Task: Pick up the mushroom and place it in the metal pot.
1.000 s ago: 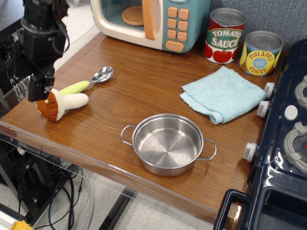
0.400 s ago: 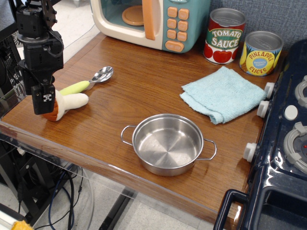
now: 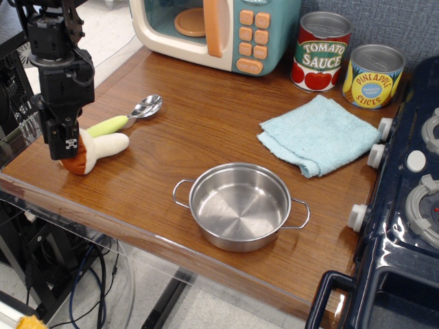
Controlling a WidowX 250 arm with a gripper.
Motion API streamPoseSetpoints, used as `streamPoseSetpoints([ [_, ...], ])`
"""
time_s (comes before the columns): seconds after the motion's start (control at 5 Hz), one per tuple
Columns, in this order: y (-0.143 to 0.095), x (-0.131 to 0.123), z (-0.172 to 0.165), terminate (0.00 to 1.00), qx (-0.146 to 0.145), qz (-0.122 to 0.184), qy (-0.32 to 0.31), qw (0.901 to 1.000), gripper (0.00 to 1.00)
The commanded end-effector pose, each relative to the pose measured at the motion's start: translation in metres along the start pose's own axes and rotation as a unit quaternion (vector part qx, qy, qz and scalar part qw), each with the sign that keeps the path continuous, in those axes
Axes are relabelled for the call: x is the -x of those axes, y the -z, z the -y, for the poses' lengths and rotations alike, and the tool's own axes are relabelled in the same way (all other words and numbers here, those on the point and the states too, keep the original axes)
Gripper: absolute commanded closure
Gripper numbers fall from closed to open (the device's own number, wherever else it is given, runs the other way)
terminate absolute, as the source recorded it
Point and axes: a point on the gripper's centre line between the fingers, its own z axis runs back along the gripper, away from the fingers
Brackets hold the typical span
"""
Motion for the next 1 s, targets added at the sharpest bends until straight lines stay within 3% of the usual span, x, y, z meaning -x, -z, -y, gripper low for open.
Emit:
streamPoseSetpoints([
  [0.0,-0.004,-0.005,-0.002,0.0,-0.044,-0.01,-0.013,0.9989,1.0],
  [0.4,-0.028,-0.007,-0.004,0.0,-0.046,0.012,-0.024,0.9986,1.0],
  [0.8,-0.075,-0.016,0.017,0.0,-0.035,0.059,-0.016,0.9975,1.0],
])
